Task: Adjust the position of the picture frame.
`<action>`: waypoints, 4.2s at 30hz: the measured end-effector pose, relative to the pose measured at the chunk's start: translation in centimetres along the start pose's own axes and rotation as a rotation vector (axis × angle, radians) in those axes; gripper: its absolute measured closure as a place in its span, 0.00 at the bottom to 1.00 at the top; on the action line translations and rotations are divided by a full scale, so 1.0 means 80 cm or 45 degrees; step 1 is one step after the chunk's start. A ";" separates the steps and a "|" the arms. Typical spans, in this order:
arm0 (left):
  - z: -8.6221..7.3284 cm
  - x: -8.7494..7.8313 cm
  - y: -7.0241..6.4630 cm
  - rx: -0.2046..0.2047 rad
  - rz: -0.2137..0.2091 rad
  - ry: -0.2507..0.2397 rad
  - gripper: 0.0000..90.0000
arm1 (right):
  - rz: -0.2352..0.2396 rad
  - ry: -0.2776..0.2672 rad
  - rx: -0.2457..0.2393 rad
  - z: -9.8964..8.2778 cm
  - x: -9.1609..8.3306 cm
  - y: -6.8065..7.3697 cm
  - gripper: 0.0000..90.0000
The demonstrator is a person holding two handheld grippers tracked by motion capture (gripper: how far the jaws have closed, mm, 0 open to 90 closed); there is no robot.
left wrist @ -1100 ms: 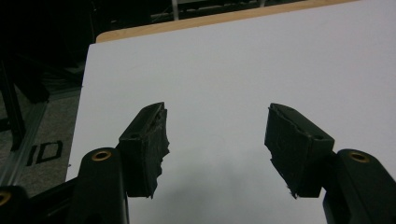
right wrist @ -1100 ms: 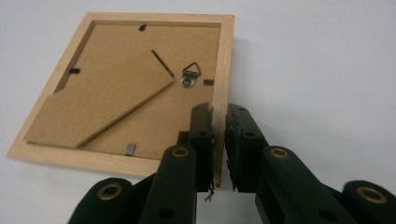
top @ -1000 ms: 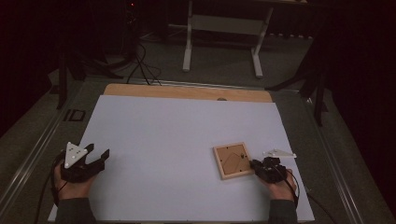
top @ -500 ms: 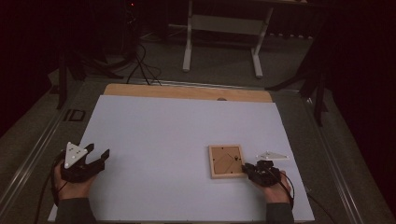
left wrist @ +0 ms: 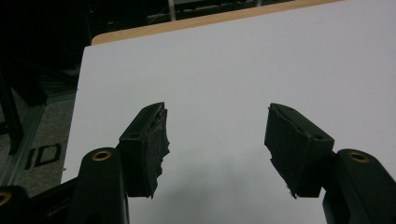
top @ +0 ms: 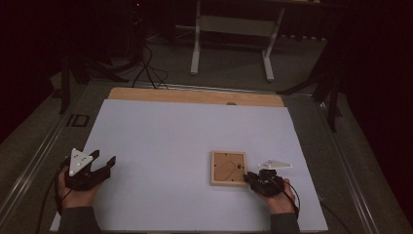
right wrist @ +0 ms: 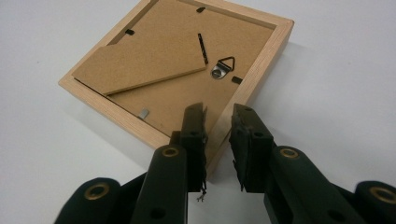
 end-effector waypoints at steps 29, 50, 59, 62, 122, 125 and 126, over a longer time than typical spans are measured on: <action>0.004 0.013 -0.028 0.046 -0.076 0.016 0.43 | -0.030 -0.034 -0.006 0.021 0.022 0.049 0.84; 0.010 0.030 -0.071 0.069 -0.254 0.029 0.50 | -0.016 -0.040 -0.017 0.029 0.030 0.063 0.84; 0.008 0.041 -0.098 0.131 -0.370 0.086 0.63 | -0.010 -0.047 -0.020 0.033 0.034 0.071 0.84; 0.006 0.044 -0.105 0.138 -0.418 0.100 0.69 | -0.011 -0.050 -0.024 0.034 0.036 0.073 0.84; -0.005 0.131 -0.221 0.381 -0.665 0.343 1.00 | 0.009 -0.074 -0.061 0.062 0.063 0.097 0.85; -0.004 0.133 -0.218 0.371 -0.653 0.345 1.00 | 0.005 -0.076 -0.065 0.064 0.065 0.097 0.85; -0.003 0.134 -0.217 0.367 -0.647 0.345 1.00 | 0.004 -0.076 -0.066 0.065 0.066 0.097 0.85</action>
Point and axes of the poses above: each handheld gripper's, and its own axes: x roughly forward along the jaws, z roughly out of its top, y roughly to its left, the point moved 7 cm from there along x, roughly forward along the jaws, and after that the axes turned 12 degrees about -z, right-handed, at the moved point
